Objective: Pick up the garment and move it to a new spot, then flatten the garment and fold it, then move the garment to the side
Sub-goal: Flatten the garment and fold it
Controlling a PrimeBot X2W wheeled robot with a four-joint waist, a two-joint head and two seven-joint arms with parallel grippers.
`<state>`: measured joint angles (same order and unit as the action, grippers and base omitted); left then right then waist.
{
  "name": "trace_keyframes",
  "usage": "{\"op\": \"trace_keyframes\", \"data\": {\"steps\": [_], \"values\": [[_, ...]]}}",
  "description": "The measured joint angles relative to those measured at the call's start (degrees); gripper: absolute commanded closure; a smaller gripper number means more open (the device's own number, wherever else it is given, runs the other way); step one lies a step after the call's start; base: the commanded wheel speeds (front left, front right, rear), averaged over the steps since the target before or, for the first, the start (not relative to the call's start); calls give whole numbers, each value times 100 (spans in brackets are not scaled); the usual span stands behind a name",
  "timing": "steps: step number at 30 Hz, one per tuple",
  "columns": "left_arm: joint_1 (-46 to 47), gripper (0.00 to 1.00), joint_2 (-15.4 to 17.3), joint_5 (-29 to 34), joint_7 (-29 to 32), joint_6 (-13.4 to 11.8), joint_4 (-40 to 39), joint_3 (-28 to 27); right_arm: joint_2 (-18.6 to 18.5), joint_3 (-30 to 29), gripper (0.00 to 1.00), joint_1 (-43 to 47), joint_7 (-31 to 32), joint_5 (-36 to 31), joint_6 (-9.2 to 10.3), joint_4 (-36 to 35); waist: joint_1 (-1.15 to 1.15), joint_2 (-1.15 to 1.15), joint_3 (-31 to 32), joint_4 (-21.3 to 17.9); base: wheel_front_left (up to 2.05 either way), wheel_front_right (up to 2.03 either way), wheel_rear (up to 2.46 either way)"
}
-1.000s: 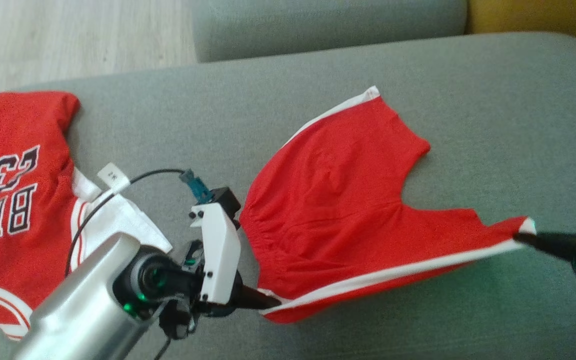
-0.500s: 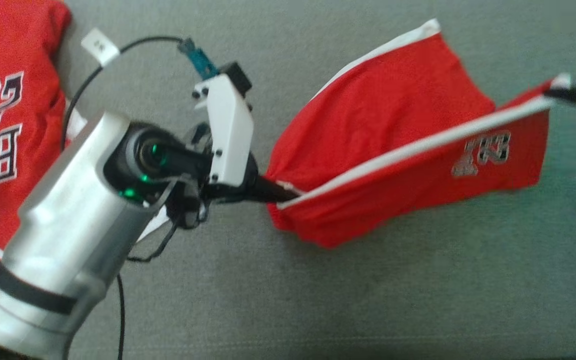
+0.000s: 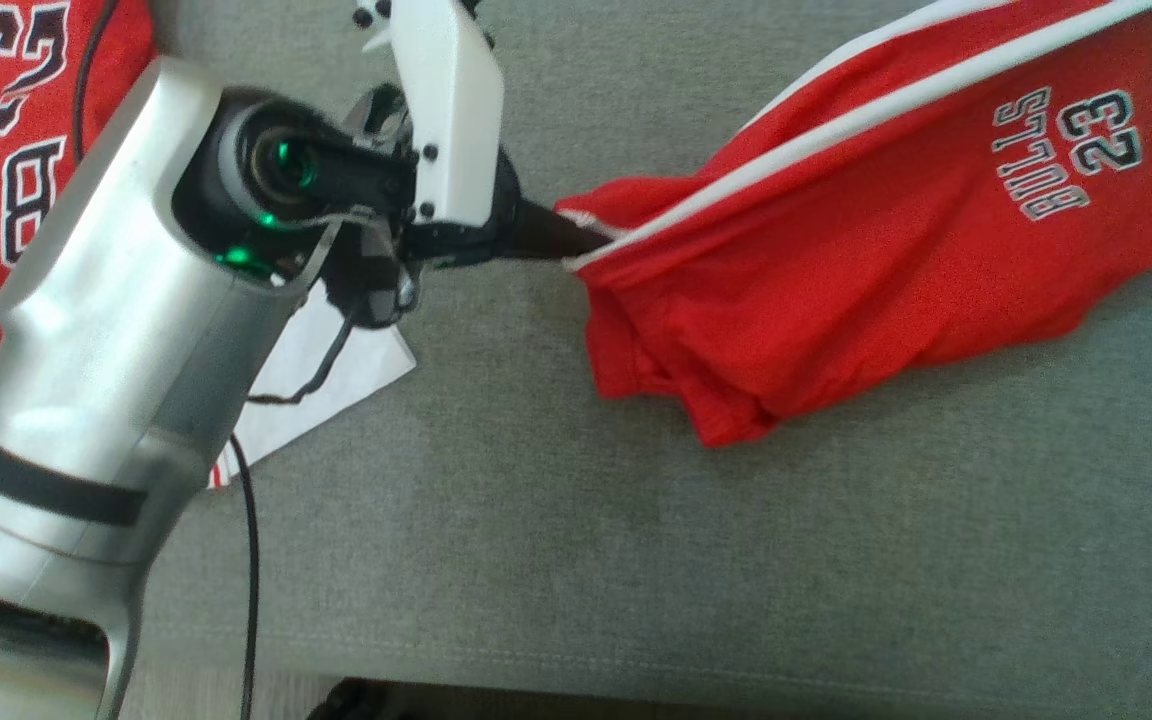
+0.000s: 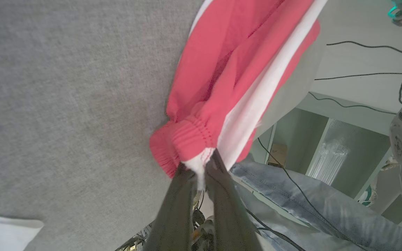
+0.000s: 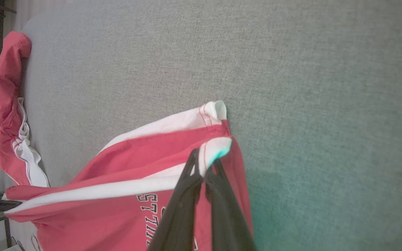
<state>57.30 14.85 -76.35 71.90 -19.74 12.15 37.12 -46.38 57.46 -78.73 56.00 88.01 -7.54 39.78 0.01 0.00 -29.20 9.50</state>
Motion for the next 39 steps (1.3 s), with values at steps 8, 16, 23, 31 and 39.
{"op": "trace_keyframes", "data": {"steps": [8, 16, 23, 31, 39], "values": [[137, 53, -154, 70, -178, 13, 342, -57, 447, -4, 28, -279, -40, -249, 1, 568, 0, 0, -222, 146, 0, 0, 0], [152, 0, -114, 216, -552, 212, 557, -135, 588, -201, 0, -138, -725, -220, 1, 396, -2, 0, 156, 61, 0, 0, 0], [120, 0, 47, 1062, -2306, 973, 592, -302, 619, -636, 0, 646, -2758, -238, 1, -534, -2, 0, 674, -82, 0, 0, 0], [-776, 0, 20, 2622, -5492, 1104, 543, -369, 583, -804, 0, 1875, -5298, -850, 1, -888, -2, 0, 1244, -212, 0, 0, 0], [-1953, 0, -203, 3788, -7947, 514, 1, -146, 724, -544, 0, 2688, -6280, -1268, 1, 167, -2, 0, 1473, -2, 0, 0, 0]]}}
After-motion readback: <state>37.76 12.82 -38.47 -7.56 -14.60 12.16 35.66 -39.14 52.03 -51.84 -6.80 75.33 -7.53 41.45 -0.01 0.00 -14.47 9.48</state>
